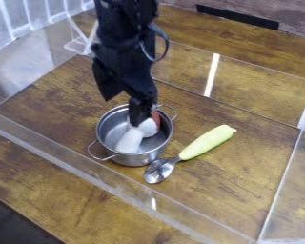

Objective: Put the mushroom in the silver pot

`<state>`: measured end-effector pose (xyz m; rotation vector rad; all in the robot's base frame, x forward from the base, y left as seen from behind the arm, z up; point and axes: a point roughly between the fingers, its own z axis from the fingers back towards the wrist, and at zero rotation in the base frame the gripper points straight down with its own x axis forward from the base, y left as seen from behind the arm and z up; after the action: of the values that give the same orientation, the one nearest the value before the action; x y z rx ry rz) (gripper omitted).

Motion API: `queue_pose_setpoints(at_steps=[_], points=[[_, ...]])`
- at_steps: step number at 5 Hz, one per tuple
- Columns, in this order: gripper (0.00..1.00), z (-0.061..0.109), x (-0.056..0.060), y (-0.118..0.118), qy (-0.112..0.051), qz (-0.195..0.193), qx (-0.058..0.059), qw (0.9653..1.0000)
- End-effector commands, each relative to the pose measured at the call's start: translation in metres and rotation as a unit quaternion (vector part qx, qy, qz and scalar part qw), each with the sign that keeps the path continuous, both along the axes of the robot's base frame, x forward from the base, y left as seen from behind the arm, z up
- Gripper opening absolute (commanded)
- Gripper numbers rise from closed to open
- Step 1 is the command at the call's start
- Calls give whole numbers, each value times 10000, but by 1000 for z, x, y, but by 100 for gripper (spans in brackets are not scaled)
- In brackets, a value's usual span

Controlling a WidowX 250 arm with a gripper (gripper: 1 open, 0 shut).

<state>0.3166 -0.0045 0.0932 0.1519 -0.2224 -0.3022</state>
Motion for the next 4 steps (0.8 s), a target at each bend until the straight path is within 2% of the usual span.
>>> queue_pose_setpoints(at_steps=[1,3,4], points=[[100,4,7,3,-162,27,-36,9999],[100,-4,10,-1,-89,7,-59,9999],[100,-11,7,-5,-54,-69,-68,9999]])
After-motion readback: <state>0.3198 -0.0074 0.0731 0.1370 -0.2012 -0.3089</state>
